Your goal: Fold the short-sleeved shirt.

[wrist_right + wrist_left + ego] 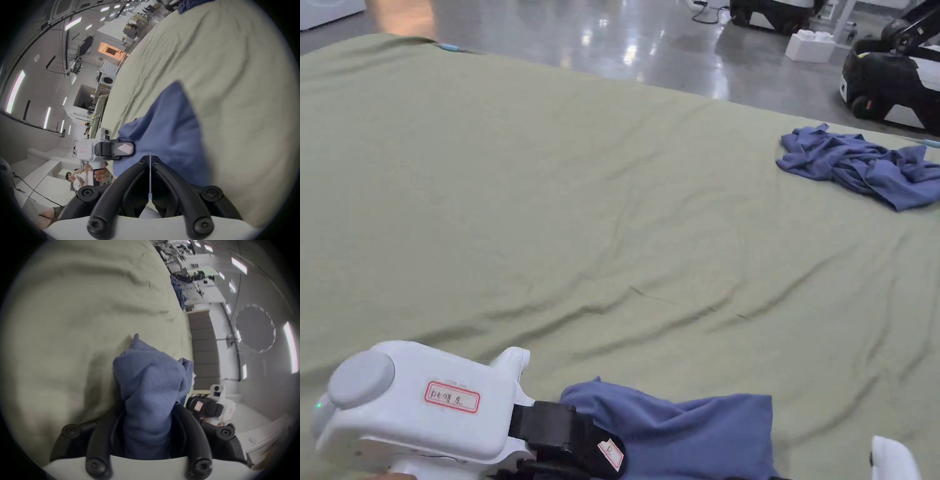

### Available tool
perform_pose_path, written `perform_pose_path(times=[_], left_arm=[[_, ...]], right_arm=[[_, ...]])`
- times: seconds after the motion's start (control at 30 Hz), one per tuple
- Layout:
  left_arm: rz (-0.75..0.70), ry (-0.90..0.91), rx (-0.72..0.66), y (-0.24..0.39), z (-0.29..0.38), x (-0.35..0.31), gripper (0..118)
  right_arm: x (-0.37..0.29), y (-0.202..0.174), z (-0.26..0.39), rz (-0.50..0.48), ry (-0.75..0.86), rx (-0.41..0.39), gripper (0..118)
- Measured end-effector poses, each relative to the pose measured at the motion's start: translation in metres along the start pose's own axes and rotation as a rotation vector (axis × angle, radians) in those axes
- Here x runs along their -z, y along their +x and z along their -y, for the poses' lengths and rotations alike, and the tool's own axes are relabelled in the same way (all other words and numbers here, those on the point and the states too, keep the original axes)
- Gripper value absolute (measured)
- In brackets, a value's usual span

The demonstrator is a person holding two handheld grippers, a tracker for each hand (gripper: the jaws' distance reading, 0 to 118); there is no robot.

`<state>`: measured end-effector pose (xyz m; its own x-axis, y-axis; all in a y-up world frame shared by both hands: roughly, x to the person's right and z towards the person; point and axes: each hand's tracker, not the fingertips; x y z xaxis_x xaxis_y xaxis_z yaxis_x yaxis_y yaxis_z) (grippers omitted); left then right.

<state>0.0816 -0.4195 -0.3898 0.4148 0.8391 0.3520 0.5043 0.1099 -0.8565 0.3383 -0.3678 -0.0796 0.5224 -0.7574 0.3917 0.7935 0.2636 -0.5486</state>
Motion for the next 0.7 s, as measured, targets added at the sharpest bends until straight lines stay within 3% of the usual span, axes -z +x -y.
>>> perform_pose_path(times=[0.2,0.33,0.47,0.63,0.7], left_arm=[[-0.225,-0.034,0.118,-0.002,-0.011,-0.075,37],[-0.386,-0.013,0.086,-0.023,-0.012,-0.142,37],[-0.519,0.056,0.048,-0.048,-0.010,-0.214,37],[-0.721,0.097,-0.013,-0.081,-0.014,-0.282,37],[-0.723,0.084,-0.043,-0.093,-0.021,-0.303,37]], right_arm=[[-0.011,-0.010,0.008,0.067,0.050,0.024,3],[0.004,-0.025,0.013,0.084,0.034,0.023,3],[0.035,-0.049,0.018,0.128,-0.055,-0.063,3],[0.070,-0.072,0.021,0.058,-0.147,-0.079,3],[0.080,-0.080,0.022,0.061,-0.154,-0.091,3]])
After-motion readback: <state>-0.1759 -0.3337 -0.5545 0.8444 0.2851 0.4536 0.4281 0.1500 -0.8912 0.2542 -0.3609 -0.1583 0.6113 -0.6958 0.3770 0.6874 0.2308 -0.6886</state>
